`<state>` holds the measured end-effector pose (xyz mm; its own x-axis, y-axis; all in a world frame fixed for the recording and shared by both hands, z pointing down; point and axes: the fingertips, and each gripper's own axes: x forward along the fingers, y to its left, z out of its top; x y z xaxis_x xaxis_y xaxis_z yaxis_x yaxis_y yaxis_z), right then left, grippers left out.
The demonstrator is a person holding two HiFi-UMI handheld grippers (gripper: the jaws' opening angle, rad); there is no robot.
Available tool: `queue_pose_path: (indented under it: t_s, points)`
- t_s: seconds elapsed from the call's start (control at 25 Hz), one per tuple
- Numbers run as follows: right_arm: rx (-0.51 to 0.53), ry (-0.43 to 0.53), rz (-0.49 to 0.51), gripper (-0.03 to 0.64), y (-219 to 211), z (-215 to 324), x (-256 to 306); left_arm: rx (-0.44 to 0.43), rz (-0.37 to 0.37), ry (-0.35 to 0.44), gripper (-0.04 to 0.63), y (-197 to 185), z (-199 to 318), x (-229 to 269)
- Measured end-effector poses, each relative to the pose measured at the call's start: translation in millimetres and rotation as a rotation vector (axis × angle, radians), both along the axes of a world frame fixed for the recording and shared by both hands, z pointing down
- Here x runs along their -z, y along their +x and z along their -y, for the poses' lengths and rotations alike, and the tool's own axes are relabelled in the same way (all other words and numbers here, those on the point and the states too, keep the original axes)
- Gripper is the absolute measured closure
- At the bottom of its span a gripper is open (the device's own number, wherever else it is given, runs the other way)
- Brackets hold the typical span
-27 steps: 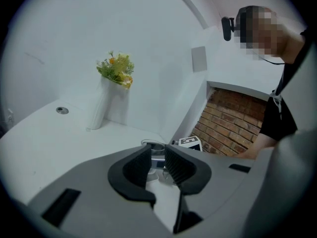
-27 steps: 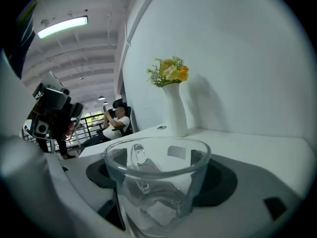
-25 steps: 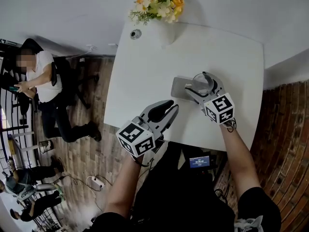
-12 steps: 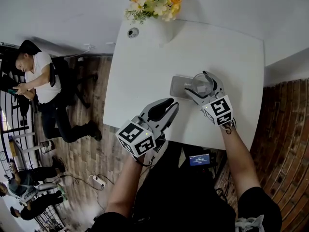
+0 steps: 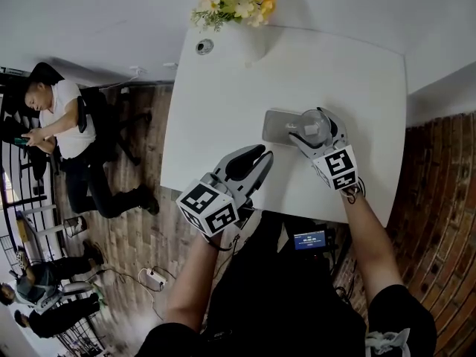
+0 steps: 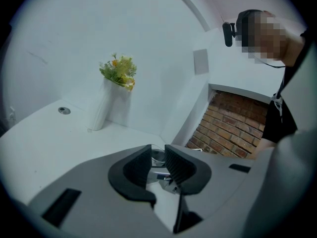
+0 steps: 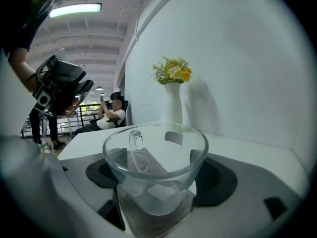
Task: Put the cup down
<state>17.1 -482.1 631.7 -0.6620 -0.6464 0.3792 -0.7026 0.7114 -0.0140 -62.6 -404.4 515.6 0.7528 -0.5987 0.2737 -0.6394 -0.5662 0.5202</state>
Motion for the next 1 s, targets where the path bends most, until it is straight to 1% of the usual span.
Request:
queue_pose_path:
  t_s: [0.08, 0.24, 0.28, 0.32, 0.36, 0.4, 0.6, 0.68, 0.76, 0.84, 1.0]
  points:
    - [0.003, -0.007, 0.012, 0.189, -2, 0, 1, 0.002, -0.001, 0.002, 0.508, -1, -1, 1]
    - [0.01, -0.04, 0.067, 0.187, -2, -1, 7, -0.008, 0.002, 0.013, 0.508, 0, -2, 1]
    - [0.009, -0.05, 0.073, 0.179, -2, -1, 7, -0.011, 0.004, 0.016, 0.508, 0, -2, 2]
    - [0.006, -0.064, 0.08, 0.157, 0, -3, 7, -0.013, 0.005, 0.018, 0.508, -1, -3, 2]
    - [0.002, -0.078, 0.085, 0.138, 2, -5, 6, -0.014, 0.005, 0.021, 0.508, -1, -3, 3]
    - [-0.004, -0.09, 0.089, 0.135, 5, -8, 6, -0.016, 0.004, 0.023, 0.508, -2, -4, 4]
    - [-0.04, -0.115, 0.089, 0.135, 26, -25, 13, -0.016, 0.0, 0.036, 0.508, -3, -5, 7]
    - [-0.069, -0.122, 0.104, 0.135, 37, -30, 18, -0.019, -0.001, 0.043, 0.508, -3, -5, 8]
    - [-0.107, -0.136, 0.146, 0.135, 49, -36, 26, -0.023, 0.0, 0.052, 0.508, -2, -7, 9]
    - [-0.15, -0.154, 0.213, 0.135, 60, -44, 39, -0.03, 0.003, 0.059, 0.508, -1, -11, 11]
    - [-0.226, -0.211, 0.395, 0.135, 76, -64, 70, -0.056, 0.008, 0.074, 0.508, 3, -20, 17]
